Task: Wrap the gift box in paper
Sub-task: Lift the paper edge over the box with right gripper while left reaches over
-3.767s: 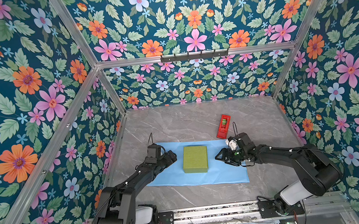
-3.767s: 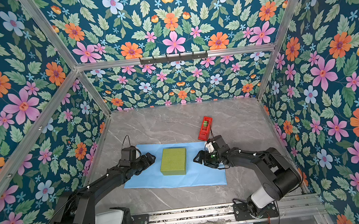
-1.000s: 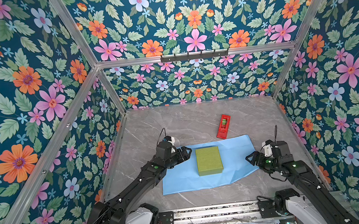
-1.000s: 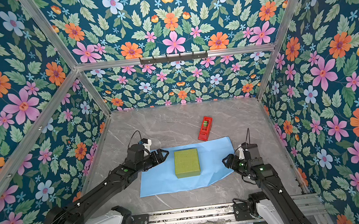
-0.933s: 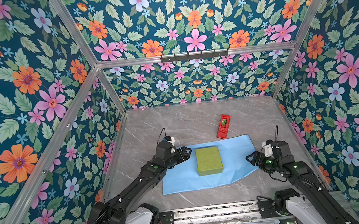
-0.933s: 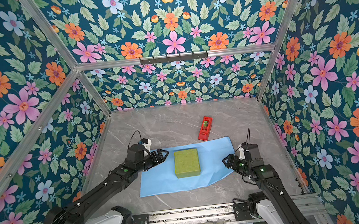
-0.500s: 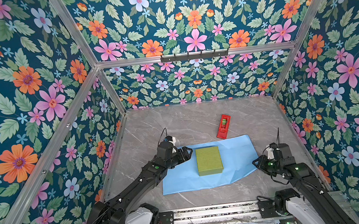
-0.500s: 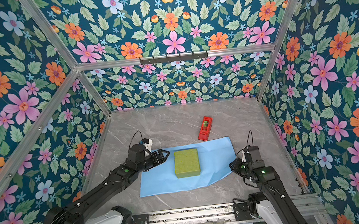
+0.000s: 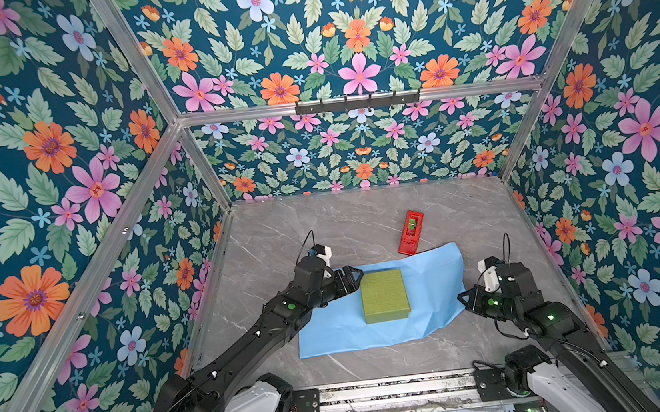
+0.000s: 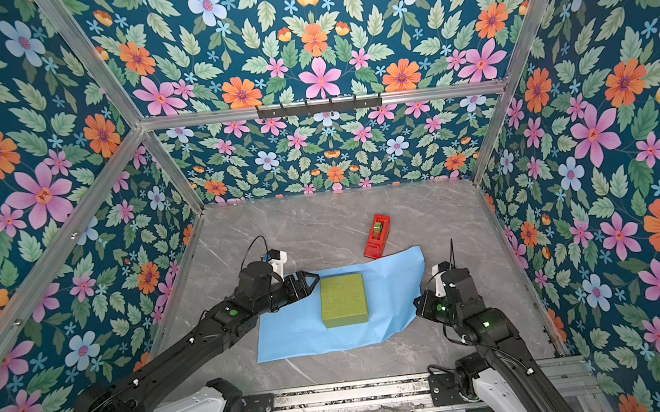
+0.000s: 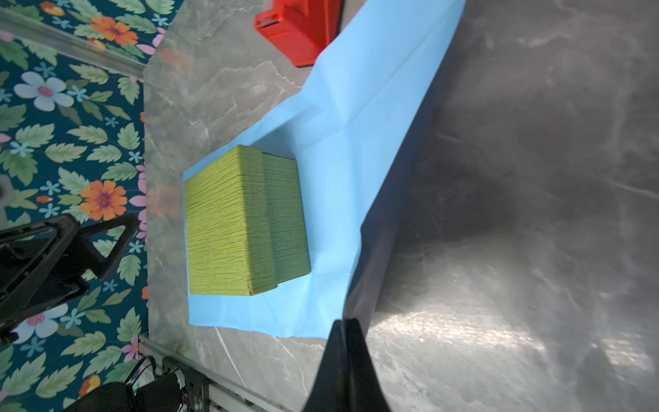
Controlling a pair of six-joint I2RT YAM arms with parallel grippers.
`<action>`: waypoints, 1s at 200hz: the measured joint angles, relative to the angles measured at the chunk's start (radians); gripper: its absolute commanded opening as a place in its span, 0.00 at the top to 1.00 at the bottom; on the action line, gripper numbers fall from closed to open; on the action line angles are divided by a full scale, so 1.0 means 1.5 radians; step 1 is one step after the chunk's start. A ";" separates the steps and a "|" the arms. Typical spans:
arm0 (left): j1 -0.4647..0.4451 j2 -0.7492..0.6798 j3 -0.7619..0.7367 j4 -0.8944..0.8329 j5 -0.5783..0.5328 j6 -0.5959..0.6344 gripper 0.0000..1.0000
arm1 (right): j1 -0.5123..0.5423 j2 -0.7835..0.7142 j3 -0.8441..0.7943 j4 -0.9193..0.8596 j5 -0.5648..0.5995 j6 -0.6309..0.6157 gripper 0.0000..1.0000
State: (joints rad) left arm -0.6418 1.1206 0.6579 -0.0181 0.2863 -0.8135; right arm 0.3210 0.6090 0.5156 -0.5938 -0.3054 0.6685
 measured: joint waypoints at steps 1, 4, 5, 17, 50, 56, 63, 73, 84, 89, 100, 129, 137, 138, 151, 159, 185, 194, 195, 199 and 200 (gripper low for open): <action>-0.002 0.001 0.002 0.000 0.000 -0.001 0.16 | 0.002 0.000 0.001 0.001 0.000 0.000 0.99; -0.006 0.003 0.006 0.000 0.000 -0.003 0.16 | 0.012 0.002 0.004 0.003 -0.001 0.000 0.99; -0.006 0.003 0.006 0.000 0.000 -0.003 0.16 | 0.015 0.002 0.005 0.004 -0.001 0.000 0.99; -0.022 0.012 0.020 0.000 0.000 -0.016 0.16 | 0.056 0.011 0.018 0.012 0.011 0.001 0.99; -0.054 0.049 0.055 0.013 0.003 -0.039 0.17 | 0.195 0.061 0.060 0.047 0.068 0.000 0.98; -0.059 0.058 0.062 0.018 0.005 -0.049 0.17 | 0.219 0.073 0.065 0.056 0.077 0.000 0.98; -0.063 0.068 0.069 0.023 0.008 -0.051 0.17 | 0.248 0.089 0.070 0.069 0.088 0.000 0.98; -0.071 0.082 0.079 0.029 0.014 -0.056 0.17 | 0.279 0.112 0.074 0.088 0.097 0.000 0.98; -0.080 0.101 0.096 0.034 0.018 -0.067 0.16 | 0.310 0.139 0.079 0.106 0.110 0.001 0.99; -0.083 0.108 0.102 0.036 0.020 -0.067 0.16 | 0.320 0.149 0.081 0.114 0.117 0.001 0.99; -0.094 0.124 0.117 0.040 0.026 -0.067 0.16 | 0.340 0.170 0.086 0.131 0.124 0.001 0.99; -0.110 0.165 0.140 0.065 0.037 -0.077 0.17 | 0.370 0.217 0.096 0.177 0.136 0.006 0.99; -0.111 0.179 0.146 0.067 0.039 -0.082 0.19 | 0.374 0.228 0.097 0.188 0.137 0.007 0.99; -0.112 0.180 0.147 0.067 0.039 -0.082 0.19 | 0.374 0.229 0.097 0.189 0.137 0.007 0.99; -0.114 0.204 0.157 0.068 0.040 -0.082 0.23 | 0.380 0.243 0.097 0.204 0.139 0.012 0.99; -0.116 0.220 0.167 0.066 0.039 -0.082 0.26 | 0.384 0.249 0.097 0.210 0.140 0.014 0.99; -0.121 0.262 0.196 0.061 0.049 -0.082 0.37 | 0.397 0.270 0.097 0.237 0.141 0.023 0.99; -0.121 0.274 0.203 0.061 0.054 -0.082 0.41 | 0.400 0.277 0.097 0.243 0.141 0.023 0.99; -0.121 0.276 0.204 0.060 0.054 -0.082 0.42 | 0.400 0.278 0.097 0.243 0.141 0.023 0.99; -0.122 0.280 0.206 0.060 0.056 -0.082 0.44 | 0.402 0.281 0.097 0.244 0.141 0.023 0.99; -0.122 0.282 0.207 0.060 0.057 -0.082 0.45 | 0.402 0.282 0.097 0.245 0.141 0.023 0.99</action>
State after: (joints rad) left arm -0.8242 1.5429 0.9684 0.0723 0.3714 -0.9363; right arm 0.9241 1.0317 0.6609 -0.2264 -0.0937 0.7036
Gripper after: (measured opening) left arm 0.619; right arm 0.049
